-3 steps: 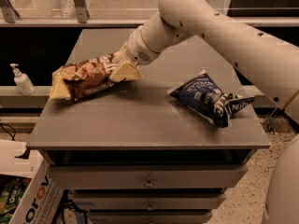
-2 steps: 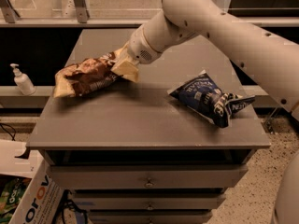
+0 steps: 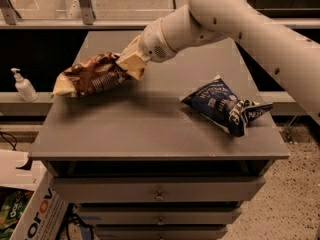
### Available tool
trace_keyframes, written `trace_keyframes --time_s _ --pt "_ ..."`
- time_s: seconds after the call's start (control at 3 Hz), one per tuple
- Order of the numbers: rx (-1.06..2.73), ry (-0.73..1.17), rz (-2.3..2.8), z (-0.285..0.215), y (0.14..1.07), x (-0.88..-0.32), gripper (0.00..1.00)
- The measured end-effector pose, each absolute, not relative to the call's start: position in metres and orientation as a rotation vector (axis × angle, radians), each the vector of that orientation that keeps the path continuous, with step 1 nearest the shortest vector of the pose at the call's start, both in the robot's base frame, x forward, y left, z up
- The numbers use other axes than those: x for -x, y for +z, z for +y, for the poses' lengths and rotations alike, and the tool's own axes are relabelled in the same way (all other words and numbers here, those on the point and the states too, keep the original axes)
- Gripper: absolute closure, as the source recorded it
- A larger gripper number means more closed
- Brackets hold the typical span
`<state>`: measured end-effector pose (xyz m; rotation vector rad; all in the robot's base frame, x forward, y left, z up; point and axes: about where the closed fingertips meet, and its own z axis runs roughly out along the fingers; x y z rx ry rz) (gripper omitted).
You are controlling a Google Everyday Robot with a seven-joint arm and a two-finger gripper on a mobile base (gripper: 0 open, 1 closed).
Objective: Pick brown chip bag
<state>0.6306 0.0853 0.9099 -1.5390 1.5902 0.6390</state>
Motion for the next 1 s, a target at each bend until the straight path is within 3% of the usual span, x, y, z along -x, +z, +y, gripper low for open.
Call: trace_keyframes --time_s 1.0 --pt "1.374 0.730 1.460 0.083 0.963 -0.642 1.00"
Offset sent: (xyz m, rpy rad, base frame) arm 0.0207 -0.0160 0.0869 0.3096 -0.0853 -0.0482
